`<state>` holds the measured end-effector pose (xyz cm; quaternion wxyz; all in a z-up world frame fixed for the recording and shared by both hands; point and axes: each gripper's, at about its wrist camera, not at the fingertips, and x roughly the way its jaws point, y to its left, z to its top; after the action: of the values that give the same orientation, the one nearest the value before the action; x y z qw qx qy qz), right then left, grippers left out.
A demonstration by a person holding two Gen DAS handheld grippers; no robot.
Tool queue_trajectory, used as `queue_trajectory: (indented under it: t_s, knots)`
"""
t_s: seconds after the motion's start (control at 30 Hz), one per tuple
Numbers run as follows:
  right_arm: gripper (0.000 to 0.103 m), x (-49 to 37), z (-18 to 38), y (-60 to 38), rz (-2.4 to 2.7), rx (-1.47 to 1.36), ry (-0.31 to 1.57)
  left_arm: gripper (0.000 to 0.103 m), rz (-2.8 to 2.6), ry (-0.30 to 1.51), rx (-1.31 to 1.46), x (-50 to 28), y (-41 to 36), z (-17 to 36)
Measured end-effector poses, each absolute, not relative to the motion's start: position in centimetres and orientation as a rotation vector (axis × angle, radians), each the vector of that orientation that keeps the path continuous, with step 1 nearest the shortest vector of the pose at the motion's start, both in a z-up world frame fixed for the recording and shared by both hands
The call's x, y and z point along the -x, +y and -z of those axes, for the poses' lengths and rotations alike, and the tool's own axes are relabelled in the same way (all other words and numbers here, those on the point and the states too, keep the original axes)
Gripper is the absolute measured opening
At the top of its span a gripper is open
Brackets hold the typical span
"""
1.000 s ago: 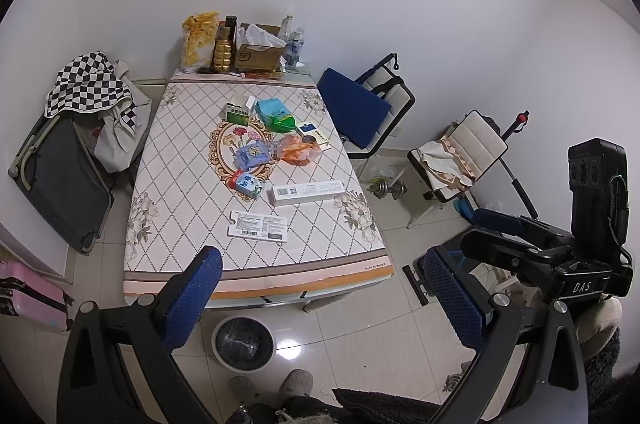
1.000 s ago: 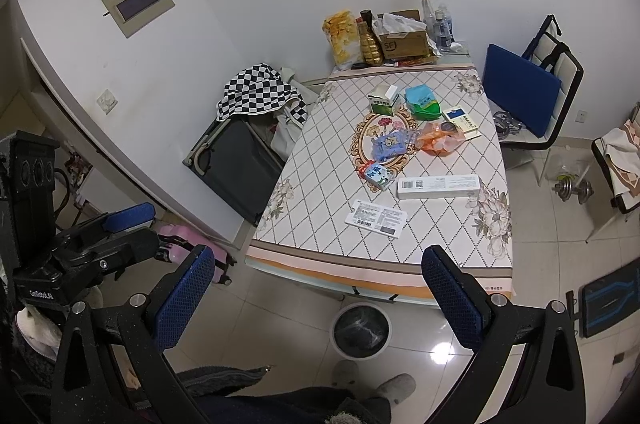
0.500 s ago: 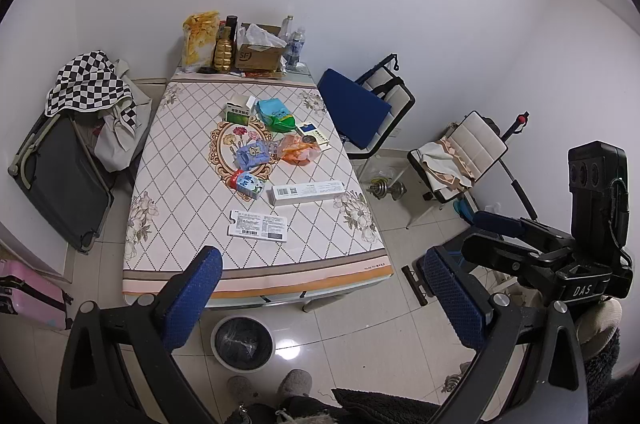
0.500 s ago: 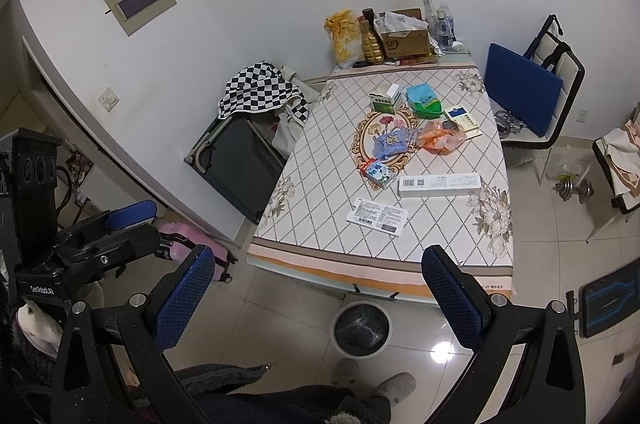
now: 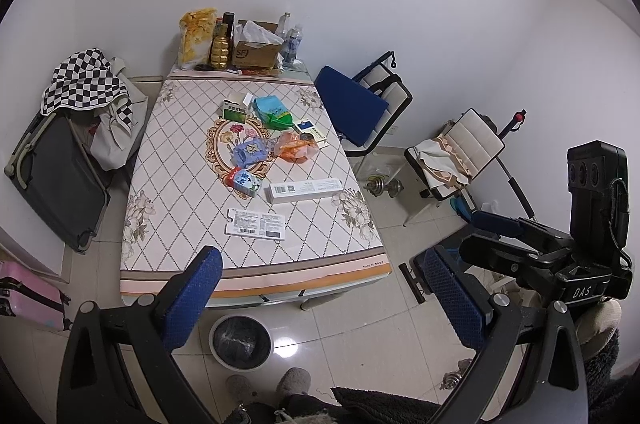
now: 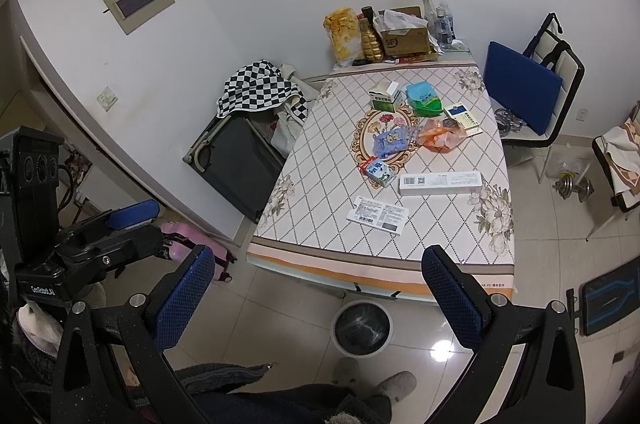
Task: Collect trash
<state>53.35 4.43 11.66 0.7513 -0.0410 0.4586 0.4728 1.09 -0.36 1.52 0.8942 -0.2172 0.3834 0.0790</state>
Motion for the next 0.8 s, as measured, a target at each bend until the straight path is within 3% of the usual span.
queue_trajectory:
  t_s: [0.2, 0.37, 0.8]
  knots:
    - [0.103, -54.0, -10.7, 4.8, -0.917, 0.039, 1.0, 0.103, -0.387, 0.828, 0.352, -2.9, 1.2, 0.5]
    - [0.103, -57.3, -5.8, 5.6, -0.695, -0.034, 1.113, 0.103, -0.572, 0.914, 0.357, -6.4, 5.0, 6.7]
    - [0.103, -76.4, 16.2, 12.3, -0.292, -0.185, 1.461, 0.103, -0.891, 1.252, 0.645, -16.1, 14.6, 25.4]
